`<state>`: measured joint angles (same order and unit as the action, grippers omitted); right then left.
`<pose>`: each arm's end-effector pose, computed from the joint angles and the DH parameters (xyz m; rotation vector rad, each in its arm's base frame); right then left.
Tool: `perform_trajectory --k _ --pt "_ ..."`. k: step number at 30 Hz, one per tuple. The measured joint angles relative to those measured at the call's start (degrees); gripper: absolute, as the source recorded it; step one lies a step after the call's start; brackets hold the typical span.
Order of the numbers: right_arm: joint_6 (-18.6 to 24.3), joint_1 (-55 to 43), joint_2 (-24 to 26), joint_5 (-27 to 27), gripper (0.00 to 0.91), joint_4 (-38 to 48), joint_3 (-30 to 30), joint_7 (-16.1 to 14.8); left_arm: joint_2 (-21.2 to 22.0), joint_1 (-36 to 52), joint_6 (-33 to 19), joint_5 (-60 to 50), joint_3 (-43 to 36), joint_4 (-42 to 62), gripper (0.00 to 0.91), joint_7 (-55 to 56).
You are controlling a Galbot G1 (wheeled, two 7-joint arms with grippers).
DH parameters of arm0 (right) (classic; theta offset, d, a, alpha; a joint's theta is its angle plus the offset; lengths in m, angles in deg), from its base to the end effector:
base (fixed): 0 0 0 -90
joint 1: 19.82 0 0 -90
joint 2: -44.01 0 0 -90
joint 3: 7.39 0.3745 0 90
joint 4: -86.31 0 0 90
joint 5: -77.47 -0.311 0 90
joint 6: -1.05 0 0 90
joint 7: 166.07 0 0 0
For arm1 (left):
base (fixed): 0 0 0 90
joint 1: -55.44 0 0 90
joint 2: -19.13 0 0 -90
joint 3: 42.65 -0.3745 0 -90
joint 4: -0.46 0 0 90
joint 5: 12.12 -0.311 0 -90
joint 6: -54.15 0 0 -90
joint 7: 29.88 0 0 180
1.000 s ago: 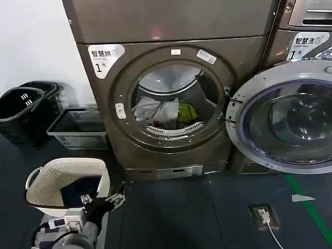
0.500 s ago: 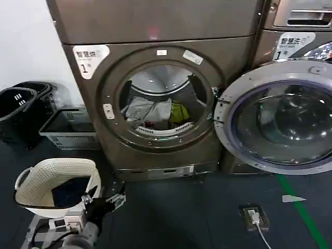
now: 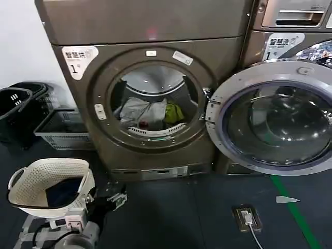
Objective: Grasp the clothes from the dryer.
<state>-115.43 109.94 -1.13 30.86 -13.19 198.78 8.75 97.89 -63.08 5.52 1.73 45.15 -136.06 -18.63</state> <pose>-0.1263 -0.4231 0.0597 1.4020 2.2288 -0.3763 0.1174 0.0210 -0.2318 -0.0272 -2.7106 -0.0116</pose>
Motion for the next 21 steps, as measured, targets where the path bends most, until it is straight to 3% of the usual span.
perform_trajectory --k 21 --pt "0.2 0.1 -0.1 -0.4 0.907 0.2 0.4 -0.2 0.4 0.6 0.4 0.6 0.3 -0.1 0.907 -0.3"
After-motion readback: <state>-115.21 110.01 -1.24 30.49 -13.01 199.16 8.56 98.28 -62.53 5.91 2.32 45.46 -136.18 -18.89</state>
